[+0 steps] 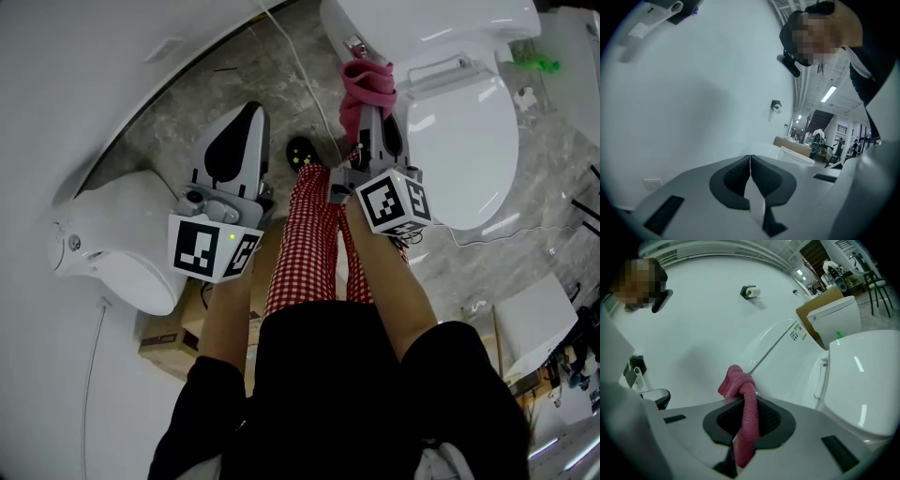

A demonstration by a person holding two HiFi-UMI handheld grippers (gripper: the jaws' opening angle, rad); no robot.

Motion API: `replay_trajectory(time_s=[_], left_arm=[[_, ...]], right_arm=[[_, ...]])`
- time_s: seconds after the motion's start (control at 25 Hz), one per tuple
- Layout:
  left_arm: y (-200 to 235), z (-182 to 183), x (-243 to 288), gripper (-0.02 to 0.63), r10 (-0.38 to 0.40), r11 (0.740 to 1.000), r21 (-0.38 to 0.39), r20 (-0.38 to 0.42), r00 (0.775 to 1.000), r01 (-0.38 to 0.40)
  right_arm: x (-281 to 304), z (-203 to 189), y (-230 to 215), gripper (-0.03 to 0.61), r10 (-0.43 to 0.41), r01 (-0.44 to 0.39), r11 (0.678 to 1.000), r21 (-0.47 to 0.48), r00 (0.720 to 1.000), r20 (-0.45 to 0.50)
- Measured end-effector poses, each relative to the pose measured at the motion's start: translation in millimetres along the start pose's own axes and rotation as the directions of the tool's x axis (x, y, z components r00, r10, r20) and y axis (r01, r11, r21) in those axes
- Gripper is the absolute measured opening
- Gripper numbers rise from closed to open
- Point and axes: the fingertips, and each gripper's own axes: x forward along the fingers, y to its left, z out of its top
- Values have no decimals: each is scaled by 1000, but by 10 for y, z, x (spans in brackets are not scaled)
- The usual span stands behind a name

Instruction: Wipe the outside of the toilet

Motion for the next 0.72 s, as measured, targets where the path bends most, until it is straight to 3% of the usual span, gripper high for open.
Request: replay_trajectory(time_s=[0.2, 0.52, 0.72], left_arm=[[25, 15, 5, 11, 8, 1000, -7, 7, 1000, -7], [116, 12, -19, 11, 19, 1000, -22, 11, 1000, -19], [194, 18, -58, 11, 34, 999, -30, 15, 999, -34]], right_arm=[[-167, 74, -2, 55, 19, -19, 999, -42, 1000, -3], [-343, 149, 451, 55, 192, -196, 958, -210, 981, -39], [-330, 40, 732, 55, 269, -279, 939, -204, 960, -76]])
